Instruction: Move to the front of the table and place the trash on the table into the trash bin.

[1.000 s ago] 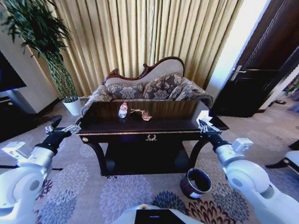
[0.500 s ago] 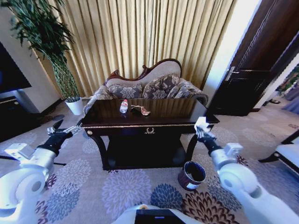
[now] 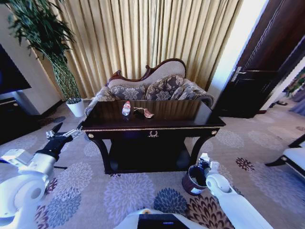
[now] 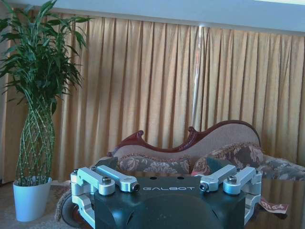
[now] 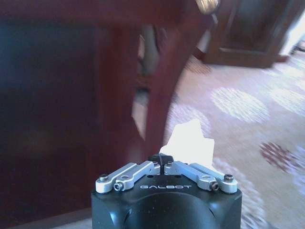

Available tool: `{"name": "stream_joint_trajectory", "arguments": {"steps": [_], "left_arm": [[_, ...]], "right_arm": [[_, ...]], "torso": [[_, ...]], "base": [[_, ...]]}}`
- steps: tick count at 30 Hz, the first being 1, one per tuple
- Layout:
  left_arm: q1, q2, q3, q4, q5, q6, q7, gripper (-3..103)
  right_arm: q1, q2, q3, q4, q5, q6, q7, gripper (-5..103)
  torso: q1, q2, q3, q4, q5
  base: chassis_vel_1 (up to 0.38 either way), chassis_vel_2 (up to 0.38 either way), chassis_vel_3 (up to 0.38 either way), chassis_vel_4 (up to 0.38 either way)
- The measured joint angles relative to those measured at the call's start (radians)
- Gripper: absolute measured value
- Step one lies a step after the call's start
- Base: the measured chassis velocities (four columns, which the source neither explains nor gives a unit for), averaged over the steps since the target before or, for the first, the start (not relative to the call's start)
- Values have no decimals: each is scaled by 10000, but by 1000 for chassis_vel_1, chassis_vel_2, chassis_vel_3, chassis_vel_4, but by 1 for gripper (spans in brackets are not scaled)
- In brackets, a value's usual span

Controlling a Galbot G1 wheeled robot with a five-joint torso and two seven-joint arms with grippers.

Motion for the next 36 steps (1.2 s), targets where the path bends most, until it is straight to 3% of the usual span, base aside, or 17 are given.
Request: {"name": "stream_joint_trajectory", "arguments": {"steps": [5,14,18,20,25,26,27,28,33,36], "left_arm": [[9,-58,49,-14,8,-17,57,100],[96,-123,67,-19,34,-74,102,100],[154,-123,2,-20,35,-197,163,100],[163,-123,-12,-20,35,-216,176,100],[178,-141,-1,-41,40,-256,200,100],[178,-141,-1,-41,40,-256,200,100],[178,-146,17,-62,43,-257,200,100],[178,-146,17,-62,43,-257,200,100],[164,-139,22,-81,47,-260,201,100],[164,-140,22,-93,48,-260,202,100]], "right_arm": [[837,120,-288,-2126,-848,525,-128,0],[1933,652,-482,-3798,-1495,786,-189,0],[1984,744,-460,-3946,-1673,787,-200,17],[1973,745,-451,-3951,-1739,788,-206,17],[1812,691,-386,-3843,-1844,793,-231,38],[1812,691,-386,-3843,-1844,793,-231,38],[1747,656,-345,-3759,-1838,793,-231,50],[1747,656,-345,-3759,-1838,793,-231,50],[1473,550,-247,-3447,-1764,793,-228,71],[1435,541,-226,-3389,-1752,793,-227,77]], "torso": [[-1,0,-1,0,1],[0,0,0,4,-1],[-1,1,0,1,-1],[0,0,-1,2,-1],[0,0,-1,0,-2],[0,0,-1,0,-2],[-1,0,-1,2,-2],[-1,0,-1,2,-2],[-1,1,-1,0,-2],[-1,0,-1,1,-1]], "base": [[0,0,0,0],[0,0,0,0],[0,0,0,0],[0,0,0,0],[0,0,0,0],[0,0,0,0],[0,0,0,0],[0,0,0,0],[0,0,0,0],[0,0,0,0]]}}
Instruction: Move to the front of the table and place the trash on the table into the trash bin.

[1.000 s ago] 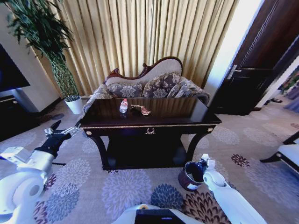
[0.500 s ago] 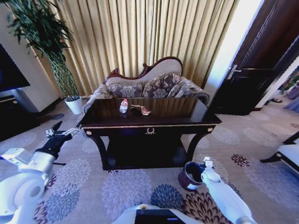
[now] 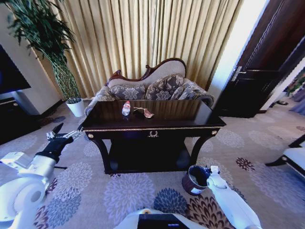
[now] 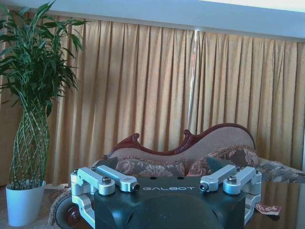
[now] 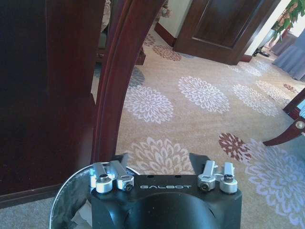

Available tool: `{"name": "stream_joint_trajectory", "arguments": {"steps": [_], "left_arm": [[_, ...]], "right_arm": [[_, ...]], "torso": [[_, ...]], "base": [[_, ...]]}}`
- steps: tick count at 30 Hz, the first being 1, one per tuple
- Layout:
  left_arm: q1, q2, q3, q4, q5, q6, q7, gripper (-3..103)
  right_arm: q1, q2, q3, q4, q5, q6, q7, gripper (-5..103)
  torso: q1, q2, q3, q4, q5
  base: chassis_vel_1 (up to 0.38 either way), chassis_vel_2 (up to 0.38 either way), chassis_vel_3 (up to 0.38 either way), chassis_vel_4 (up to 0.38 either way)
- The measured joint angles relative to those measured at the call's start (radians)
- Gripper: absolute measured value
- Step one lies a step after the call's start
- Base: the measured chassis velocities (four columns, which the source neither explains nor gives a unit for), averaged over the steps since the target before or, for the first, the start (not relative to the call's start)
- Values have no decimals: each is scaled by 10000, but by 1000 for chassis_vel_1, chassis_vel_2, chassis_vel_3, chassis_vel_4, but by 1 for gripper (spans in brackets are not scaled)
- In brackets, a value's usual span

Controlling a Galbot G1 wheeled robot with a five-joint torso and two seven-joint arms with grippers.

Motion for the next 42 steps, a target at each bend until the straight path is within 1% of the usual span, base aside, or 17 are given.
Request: {"name": "stream_joint_trajectory", "arguments": {"steps": [2,3,6,11,14,15,18,19,22,23,24,25,26,30,32,38,42], "left_arm": [[0,-25,8,-28,2,0,2,100],[0,-25,8,-28,2,0,2,100],[60,-55,-7,-41,3,-6,6,100],[85,-75,-40,-17,3,-36,7,100],[55,-89,-89,0,1,-44,1,100],[55,-89,-89,0,1,-44,1,100],[19,-130,-114,2,-8,-48,-3,100],[19,-130,-114,2,-8,-48,-3,100],[14,-203,-111,3,-10,-53,-5,100],[14,-203,-111,3,-10,-53,-5,100],[19,-227,-110,2,-11,-58,-3,100],[19,-227,-110,2,-11,-58,-3,100],[21,-235,-115,2,-15,-70,-3,100],[20,-236,-128,2,-25,-72,-18,100],[-31,-247,-140,6,-45,-70,-32,100],[-168,-161,-110,25,-64,54,-173,100],[-150,-45,-122,-58,-128,152,-215,100]], "right_arm": [[-70,-2,42,80,1,0,4,88],[-70,-2,42,80,1,0,4,88],[-183,-9,83,247,9,-3,13,99],[-374,-84,84,609,151,-26,18,100],[-842,-342,334,2406,1260,-464,44,100],[-842,-342,334,2406,1260,-464,44,100],[-1286,-797,842,5201,2377,-693,233,100],[-1286,-797,842,5201,2377,-693,233,100],[-1726,-1245,1411,7715,2995,-799,339,100],[-1726,-1245,1411,7715,2995,-799,339,100],[-1994,-1432,1750,9064,3073,-841,374,100],[-1994,-1432,1750,9064,3073,-841,374,100],[-2265,-1558,2044,10147,3082,-848,408,100],[-2637,-1673,2382,11183,3085,-869,476,100],[-3290,-1655,2816,12462,3026,-891,519,100],[-4151,-1242,3155,13441,2610,-897,517,100],[-4106,-1154,3075,13535,2497,-947,458,100]], "torso": [[0,0,0,0,0],[0,0,0,0,0],[0,1,0,0,0],[0,0,0,0,1],[0,0,0,-2,3],[0,0,0,-2,3],[0,1,0,5,-5],[0,1,0,5,-5],[0,0,0,2,-4],[0,0,0,2,-4],[0,1,0,1,-2],[0,1,0,1,-2],[0,2,0,1,-2],[-1,2,-1,0,-2],[-1,2,-1,1,-4],[-1,2,-1,-3,1],[-1,2,-1,1,0]], "base": [[0,0,0,0],[0,0,0,0],[0,0,0,0],[0,0,0,0],[0,0,0,0],[0,0,0,0],[0,0,0,0],[0,0,0,0],[0,0,0,0],[0,0,0,0],[0,0,0,0],[0,0,0,0],[0,0,0,0],[0,0,0,0],[0,0,0,0],[0,0,0,0],[0,0,0,0]]}}
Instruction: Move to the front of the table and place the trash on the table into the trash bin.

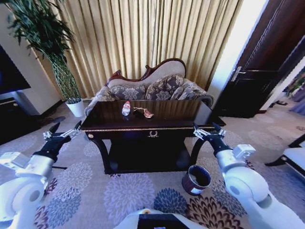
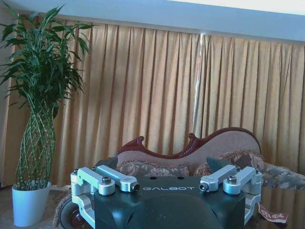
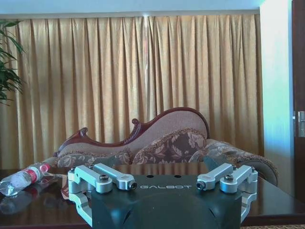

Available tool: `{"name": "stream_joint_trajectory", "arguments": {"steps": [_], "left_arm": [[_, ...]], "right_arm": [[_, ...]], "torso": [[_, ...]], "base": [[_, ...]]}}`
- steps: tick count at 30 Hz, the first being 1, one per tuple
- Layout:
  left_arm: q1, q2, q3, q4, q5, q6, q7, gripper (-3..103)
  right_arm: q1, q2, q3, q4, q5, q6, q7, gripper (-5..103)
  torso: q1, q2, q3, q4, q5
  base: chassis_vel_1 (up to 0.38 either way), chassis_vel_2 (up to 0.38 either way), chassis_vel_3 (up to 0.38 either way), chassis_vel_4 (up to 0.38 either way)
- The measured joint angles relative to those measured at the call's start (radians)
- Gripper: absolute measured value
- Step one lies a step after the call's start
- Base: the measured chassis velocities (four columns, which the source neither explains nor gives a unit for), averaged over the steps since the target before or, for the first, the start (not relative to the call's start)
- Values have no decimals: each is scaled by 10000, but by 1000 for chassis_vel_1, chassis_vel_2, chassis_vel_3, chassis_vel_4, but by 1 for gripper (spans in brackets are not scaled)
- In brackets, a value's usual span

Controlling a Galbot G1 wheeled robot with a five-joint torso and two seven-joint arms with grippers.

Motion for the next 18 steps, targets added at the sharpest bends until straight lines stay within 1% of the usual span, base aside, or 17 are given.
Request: {"name": "stream_joint_trajectory", "arguments": {"steps": [12,18], "left_arm": [[48,109,-54,-125,-92,111,-136,100],[65,72,-55,-170,-92,111,-136,100]], "right_arm": [[39,-167,-255,-53,6,-10,-89,100],[40,-176,-385,-130,-35,-10,-90,100]], "torso": [[-1,0,0,-1,0],[-2,1,0,-1,0]], "base": [[-7,9,6,-7],[-120,105,113,-111]]}}
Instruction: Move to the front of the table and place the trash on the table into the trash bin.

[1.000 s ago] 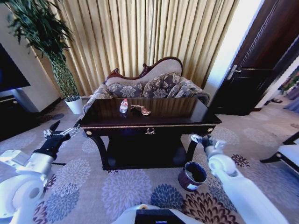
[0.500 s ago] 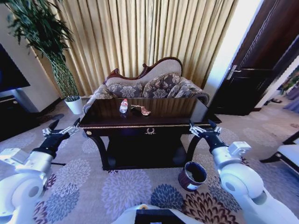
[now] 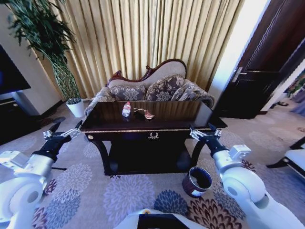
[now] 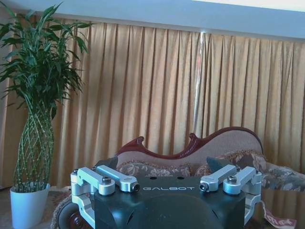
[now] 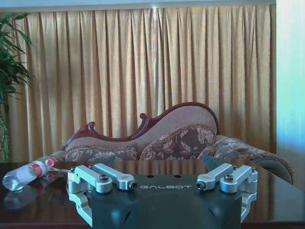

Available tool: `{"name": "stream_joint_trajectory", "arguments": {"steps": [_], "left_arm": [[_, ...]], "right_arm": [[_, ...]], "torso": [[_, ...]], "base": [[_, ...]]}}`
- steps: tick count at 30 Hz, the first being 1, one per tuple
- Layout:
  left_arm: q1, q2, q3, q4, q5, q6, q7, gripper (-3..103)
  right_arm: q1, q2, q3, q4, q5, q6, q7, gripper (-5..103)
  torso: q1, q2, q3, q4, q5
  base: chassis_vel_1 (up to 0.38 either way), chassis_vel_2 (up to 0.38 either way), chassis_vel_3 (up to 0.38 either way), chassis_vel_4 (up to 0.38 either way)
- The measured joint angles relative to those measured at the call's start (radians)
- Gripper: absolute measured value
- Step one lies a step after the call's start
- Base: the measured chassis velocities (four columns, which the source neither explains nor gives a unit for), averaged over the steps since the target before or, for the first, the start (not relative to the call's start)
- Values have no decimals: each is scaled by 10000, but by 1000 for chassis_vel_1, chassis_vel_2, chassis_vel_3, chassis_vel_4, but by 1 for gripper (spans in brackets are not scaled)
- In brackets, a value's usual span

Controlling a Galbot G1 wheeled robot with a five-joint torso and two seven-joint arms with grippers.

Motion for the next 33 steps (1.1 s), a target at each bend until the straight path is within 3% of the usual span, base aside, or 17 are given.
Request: {"name": "stream_joint_trajectory", "arguments": {"steps": [21,24,33], "left_arm": [[63,-80,-31,-46,5,-45,15,100],[143,-149,-53,-80,6,-72,26,100],[216,-387,73,-295,88,-90,48,100]], "right_arm": [[27,-60,-343,3,-129,24,325,100],[174,-333,-404,-2,142,31,405,100],[1258,-2083,-797,-124,1815,-46,473,100]], "torso": [[6,-5,2,-1,1],[4,-4,1,-1,0],[0,-1,0,1,1]], "base": [[-131,122,130,-126],[0,0,0,0],[0,0,0,0]]}}
